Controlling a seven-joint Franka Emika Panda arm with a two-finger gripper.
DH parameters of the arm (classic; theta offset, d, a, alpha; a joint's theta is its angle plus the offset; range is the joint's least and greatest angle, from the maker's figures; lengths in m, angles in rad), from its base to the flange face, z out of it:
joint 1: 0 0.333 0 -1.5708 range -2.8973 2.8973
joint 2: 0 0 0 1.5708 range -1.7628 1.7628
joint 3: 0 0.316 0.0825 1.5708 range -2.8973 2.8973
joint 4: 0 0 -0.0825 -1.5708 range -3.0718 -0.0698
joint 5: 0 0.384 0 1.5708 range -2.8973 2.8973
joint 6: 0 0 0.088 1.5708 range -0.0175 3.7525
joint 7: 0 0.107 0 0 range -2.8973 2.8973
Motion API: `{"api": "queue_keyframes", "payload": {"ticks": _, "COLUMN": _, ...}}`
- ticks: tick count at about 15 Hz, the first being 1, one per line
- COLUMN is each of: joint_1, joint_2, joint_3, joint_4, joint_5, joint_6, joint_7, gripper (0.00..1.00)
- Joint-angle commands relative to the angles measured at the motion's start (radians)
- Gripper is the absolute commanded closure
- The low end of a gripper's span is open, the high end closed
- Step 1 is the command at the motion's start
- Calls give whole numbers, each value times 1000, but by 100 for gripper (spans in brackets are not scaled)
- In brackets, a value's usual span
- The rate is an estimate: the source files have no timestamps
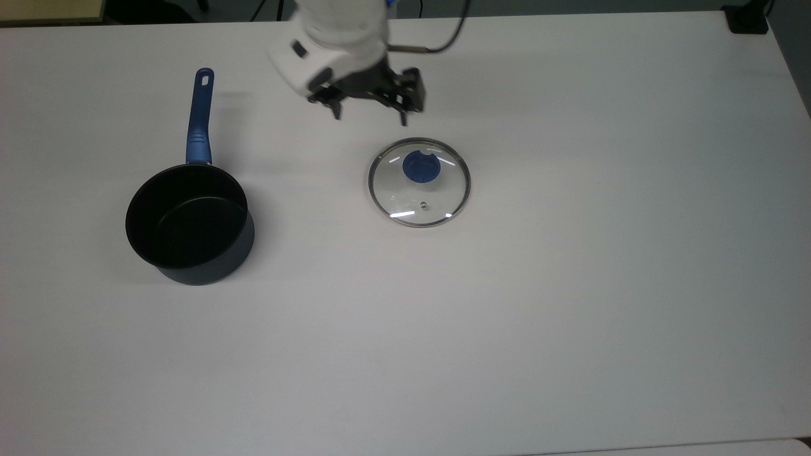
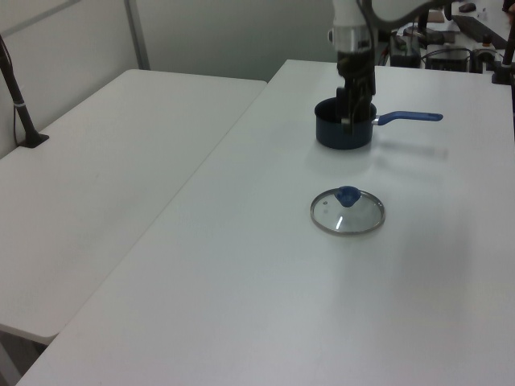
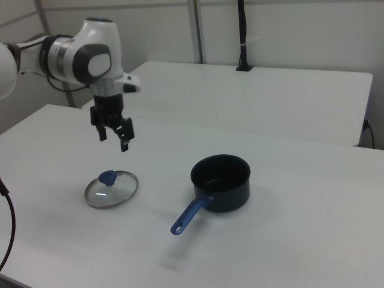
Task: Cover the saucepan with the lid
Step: 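Move the gripper over the glass lid's blue knob, then lower the gripper and close it on the blue knob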
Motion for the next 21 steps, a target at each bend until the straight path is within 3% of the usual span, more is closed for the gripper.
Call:
{"api": "queue_keyframes", "payload": {"ticks": 1, "joint_1": 50, "joint_2": -26, "joint_3": 75, "joint_4": -209, "joint_5": -26, "joint_6": 213, "joint_7": 153, "gripper": 0}}
{"api": "queue_keyframes", "payload": {"ticks": 2, "joint_1": 49, "joint_2": -22, "joint_3": 98, "joint_4": -232, "joint_5": -47, "joint_6": 246, "joint_7": 194, "gripper": 0}}
{"api": "queue_keyframes", "payload": {"ticks": 6, "joint_1": 55, "joint_2": 23, "joint_3": 111, "joint_4": -232, "joint_5": -69, "joint_6": 295, "joint_7": 202, "gripper": 0}}
{"api": "queue_keyframes", "payload": {"ticks": 17, "joint_1": 41, "joint_2": 93, "joint_3": 111, "joint_4": -225, "joint_5": -70, "joint_6": 398, "joint_7": 211, "gripper": 0}}
{"api": "queue_keyframes", "payload": {"ticks": 21, "joint_1": 41, "joint_2": 99, "joint_3": 111, "joint_4": -225, "joint_5": -73, "joint_6": 396, "joint_7": 211, "gripper": 15}}
